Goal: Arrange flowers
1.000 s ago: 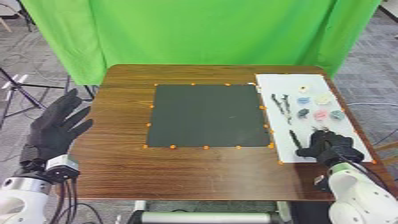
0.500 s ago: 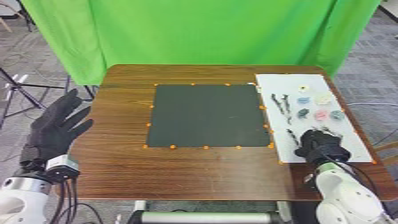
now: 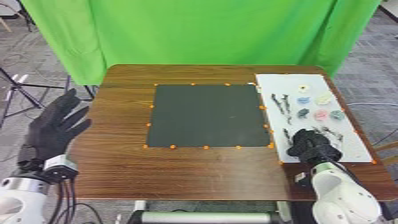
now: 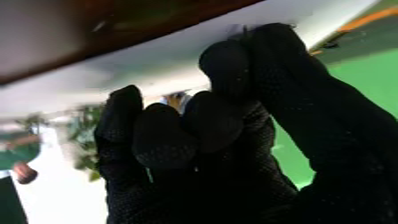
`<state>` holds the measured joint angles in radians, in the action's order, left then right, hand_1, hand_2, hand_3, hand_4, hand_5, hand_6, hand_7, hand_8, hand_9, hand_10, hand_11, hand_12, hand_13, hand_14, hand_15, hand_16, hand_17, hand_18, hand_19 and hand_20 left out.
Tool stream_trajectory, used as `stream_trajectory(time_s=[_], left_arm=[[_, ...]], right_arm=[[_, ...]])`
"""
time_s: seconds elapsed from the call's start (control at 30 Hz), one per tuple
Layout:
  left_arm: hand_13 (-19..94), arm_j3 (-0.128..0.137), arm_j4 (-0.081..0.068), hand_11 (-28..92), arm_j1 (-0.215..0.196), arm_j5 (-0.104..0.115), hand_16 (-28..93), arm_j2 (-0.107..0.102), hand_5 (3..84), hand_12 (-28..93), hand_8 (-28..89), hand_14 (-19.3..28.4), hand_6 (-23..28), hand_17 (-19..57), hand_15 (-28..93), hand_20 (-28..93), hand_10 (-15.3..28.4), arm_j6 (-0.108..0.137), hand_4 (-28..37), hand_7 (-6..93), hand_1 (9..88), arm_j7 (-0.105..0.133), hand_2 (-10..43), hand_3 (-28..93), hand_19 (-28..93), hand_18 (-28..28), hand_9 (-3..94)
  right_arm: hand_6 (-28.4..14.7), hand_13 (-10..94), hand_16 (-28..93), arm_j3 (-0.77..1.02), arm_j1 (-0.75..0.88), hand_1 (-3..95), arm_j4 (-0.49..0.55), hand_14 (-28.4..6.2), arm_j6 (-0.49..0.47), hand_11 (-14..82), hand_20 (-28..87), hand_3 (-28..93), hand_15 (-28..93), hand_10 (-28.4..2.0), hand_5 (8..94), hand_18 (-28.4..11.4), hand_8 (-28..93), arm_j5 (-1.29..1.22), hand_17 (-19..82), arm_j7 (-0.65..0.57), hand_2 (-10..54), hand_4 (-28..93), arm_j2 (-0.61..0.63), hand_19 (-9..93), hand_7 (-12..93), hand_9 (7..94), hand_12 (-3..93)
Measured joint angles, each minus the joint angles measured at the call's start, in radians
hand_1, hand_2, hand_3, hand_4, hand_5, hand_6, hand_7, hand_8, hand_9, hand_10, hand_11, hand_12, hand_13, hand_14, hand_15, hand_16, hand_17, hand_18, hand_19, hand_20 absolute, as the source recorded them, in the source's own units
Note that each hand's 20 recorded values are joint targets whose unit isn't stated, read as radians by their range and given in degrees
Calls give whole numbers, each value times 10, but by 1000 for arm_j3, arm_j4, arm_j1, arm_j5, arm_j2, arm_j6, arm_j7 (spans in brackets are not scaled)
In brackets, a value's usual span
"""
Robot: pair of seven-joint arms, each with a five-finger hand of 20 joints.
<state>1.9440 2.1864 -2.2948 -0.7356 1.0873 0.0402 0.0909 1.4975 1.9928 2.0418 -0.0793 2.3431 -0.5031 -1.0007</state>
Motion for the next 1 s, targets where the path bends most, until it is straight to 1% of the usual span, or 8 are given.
stream_trajectory(time_s=[0.17,0.37,0.43,0.5,0.63,0.8,0.9,1.0], left_arm=[[129,33,11,124,-25,0,44,-9,195,202,-126,126,9,-103,219,85,89,6,-282,244,248,0,-35,688,376,187,175],[128,58,12,122,-38,0,44,-34,194,203,-127,124,7,-103,213,83,88,6,-281,243,245,-5,-48,691,372,185,173],[121,68,12,117,-39,-4,46,-41,187,205,-125,121,5,-106,204,82,84,1,-279,242,241,-5,-64,691,366,185,167],[120,84,12,112,-43,-14,50,-42,185,209,-123,118,5,-106,197,83,83,-16,-279,241,240,-4,-72,690,360,184,165],[121,122,13,101,-68,-41,64,-42,185,222,-121,115,3,-106,183,91,82,-65,-280,239,231,6,-93,696,351,183,166],[118,132,19,93,-111,-73,71,-43,183,228,-119,110,3,-103,169,92,79,-66,-280,237,232,14,-95,693,340,181,164],[118,132,19,89,-116,-89,75,-44,183,232,-118,110,3,-103,165,95,79,-69,-280,236,233,14,-95,690,337,180,164],[118,128,19,85,-113,-92,78,-46,183,236,-117,110,3,-103,163,98,78,-71,-278,235,234,16,-95,689,335,180,164]], right_arm=[[-17,638,419,-3,-30,415,7,-137,52,731,487,855,883,-103,690,-214,197,-176,240,-14,-95,-215,0,806,629,737,497],[-14,653,418,-47,-143,414,24,-137,120,732,490,851,888,-110,697,-218,213,-384,250,-47,-95,-200,-12,817,622,756,499],[-11,663,413,-77,-191,413,25,-134,131,728,490,849,888,-113,702,-221,215,-432,259,-58,-95,-193,-25,824,620,767,501],[-9,672,409,-116,-237,412,21,-131,131,725,488,848,887,-113,706,-223,216,-441,266,-61,-95,-190,-42,827,618,774,502],[-6,684,404,-230,-326,409,-10,-130,119,720,484,847,886,-112,718,-226,220,-331,278,-60,-95,-181,-88,837,608,784,506],[-3,694,406,-389,-417,401,-80,-129,71,717,479,849,884,-111,729,-228,227,13,286,-45,-95,-168,-162,844,600,792,515],[-1,698,408,-479,-462,398,-110,-129,33,716,477,852,885,-110,732,-231,230,129,289,-32,-95,-164,-198,847,600,796,518],[3,704,408,-552,-502,394,-140,-128,-17,716,476,854,885,-110,734,-233,234,184,293,-21,-95,-158,-235,852,602,802,520]])
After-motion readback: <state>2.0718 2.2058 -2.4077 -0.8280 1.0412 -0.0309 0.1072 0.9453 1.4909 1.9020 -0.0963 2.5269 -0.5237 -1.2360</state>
